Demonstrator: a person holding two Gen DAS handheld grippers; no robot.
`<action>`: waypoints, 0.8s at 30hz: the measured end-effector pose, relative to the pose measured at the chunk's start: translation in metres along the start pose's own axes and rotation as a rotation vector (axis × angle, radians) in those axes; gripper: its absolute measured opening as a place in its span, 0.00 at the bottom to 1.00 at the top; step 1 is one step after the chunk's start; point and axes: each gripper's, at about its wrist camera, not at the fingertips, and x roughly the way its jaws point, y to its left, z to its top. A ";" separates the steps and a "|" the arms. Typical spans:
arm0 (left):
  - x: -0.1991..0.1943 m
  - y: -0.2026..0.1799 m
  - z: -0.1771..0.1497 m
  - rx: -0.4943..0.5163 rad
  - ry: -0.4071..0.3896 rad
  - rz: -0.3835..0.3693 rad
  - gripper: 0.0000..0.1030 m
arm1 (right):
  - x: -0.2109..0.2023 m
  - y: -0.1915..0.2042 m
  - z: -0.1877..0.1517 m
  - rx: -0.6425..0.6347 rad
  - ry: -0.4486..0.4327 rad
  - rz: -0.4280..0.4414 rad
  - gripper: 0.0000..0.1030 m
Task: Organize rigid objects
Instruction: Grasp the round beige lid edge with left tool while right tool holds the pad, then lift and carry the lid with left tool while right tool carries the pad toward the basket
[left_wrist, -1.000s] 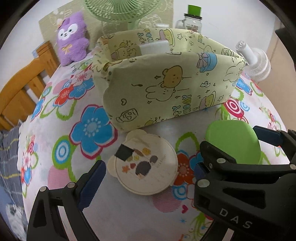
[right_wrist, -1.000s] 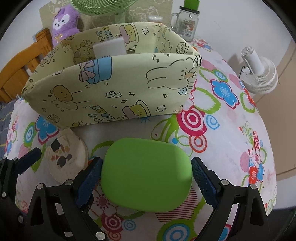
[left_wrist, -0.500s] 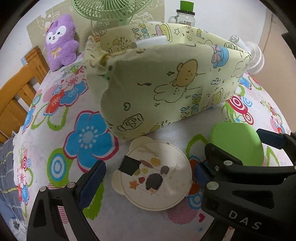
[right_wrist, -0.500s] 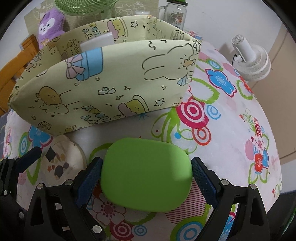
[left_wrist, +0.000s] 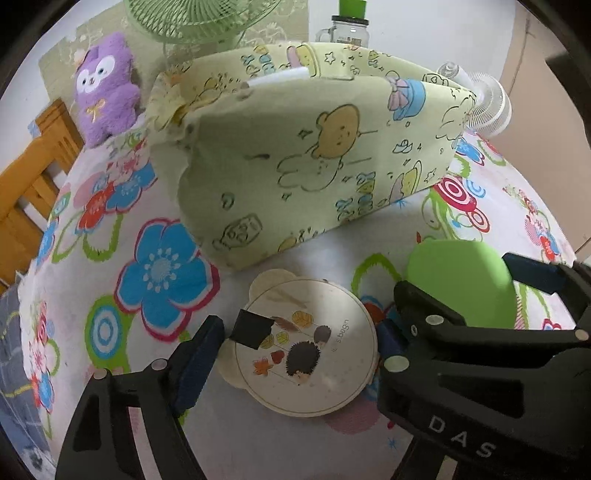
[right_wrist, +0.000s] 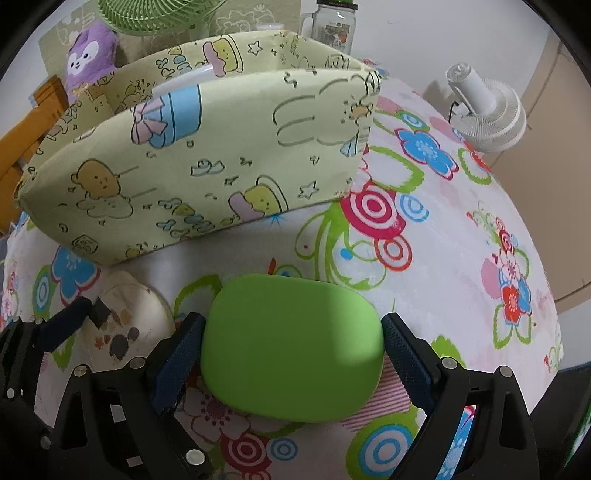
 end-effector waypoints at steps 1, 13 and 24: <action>-0.002 0.000 -0.002 0.000 -0.001 0.007 0.82 | 0.000 0.000 -0.001 -0.002 0.001 -0.001 0.92; -0.023 -0.011 -0.013 -0.074 -0.010 0.061 0.81 | -0.017 -0.001 -0.006 -0.060 -0.017 0.031 0.93; -0.049 -0.032 -0.014 -0.164 -0.022 0.117 0.81 | -0.042 -0.020 -0.008 -0.122 -0.049 0.088 0.93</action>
